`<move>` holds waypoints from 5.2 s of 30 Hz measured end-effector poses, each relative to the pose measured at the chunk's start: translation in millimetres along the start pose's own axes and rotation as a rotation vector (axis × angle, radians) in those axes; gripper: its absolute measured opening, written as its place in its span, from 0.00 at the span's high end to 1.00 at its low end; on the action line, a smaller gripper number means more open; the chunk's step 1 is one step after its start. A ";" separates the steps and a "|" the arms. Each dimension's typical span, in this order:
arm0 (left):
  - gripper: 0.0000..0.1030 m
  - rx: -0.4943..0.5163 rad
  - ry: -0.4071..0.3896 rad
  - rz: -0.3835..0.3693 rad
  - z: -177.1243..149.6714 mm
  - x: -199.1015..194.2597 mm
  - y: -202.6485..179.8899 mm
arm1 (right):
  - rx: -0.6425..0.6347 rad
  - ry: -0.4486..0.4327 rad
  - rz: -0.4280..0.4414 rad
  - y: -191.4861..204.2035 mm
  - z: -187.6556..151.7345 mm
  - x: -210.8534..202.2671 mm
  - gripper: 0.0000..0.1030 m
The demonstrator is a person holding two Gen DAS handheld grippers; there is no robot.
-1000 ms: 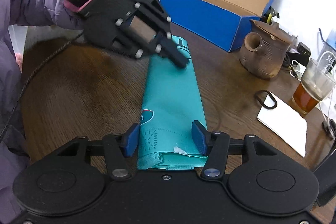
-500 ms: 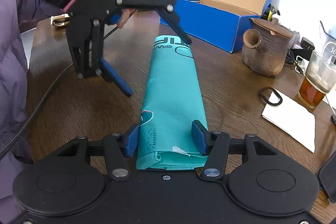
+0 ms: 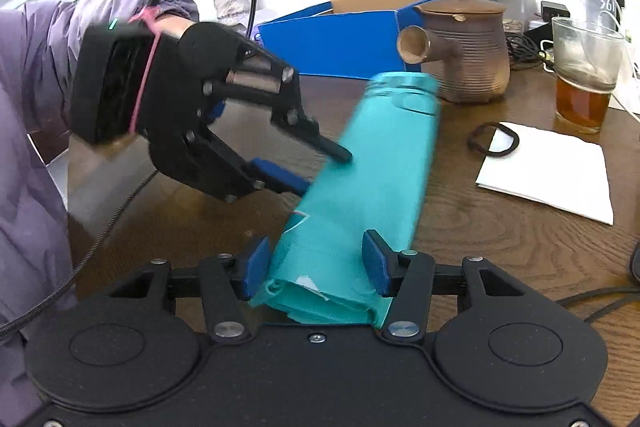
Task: Fold shopping bag
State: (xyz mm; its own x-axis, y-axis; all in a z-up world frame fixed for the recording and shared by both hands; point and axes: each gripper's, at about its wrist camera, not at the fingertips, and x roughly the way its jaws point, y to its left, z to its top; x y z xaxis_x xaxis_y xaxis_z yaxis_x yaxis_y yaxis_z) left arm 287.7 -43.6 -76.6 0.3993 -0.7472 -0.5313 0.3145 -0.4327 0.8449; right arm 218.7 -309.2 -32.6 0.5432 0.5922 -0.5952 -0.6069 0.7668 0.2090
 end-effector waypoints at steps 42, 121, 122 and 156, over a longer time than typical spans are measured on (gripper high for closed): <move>0.87 0.123 -0.158 0.206 -15.7 -10.6 -34.9 | 0.654 -0.117 0.229 -58.2 -33.4 10.7 0.75; 1.00 -0.821 -0.339 -0.258 -2.3 -84.9 -23.2 | -1.289 -0.502 -0.071 200.6 -91.4 49.6 0.70; 1.00 -0.817 -0.339 -0.256 -2.2 -85.5 -23.8 | -1.259 -0.480 -0.059 201.6 -82.5 48.9 0.70; 1.00 -0.805 -0.342 -0.258 -15.6 -76.6 -16.6 | 0.209 -0.112 0.500 89.5 9.7 24.9 0.70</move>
State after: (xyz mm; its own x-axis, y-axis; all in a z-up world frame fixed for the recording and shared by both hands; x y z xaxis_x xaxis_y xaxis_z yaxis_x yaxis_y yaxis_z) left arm 265.4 28.8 -50.9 -0.0035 -0.8404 -0.5420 0.9160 -0.2201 0.3354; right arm 183.5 -223.4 -21.2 0.2834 0.9109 -0.3001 -0.6848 0.4112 0.6016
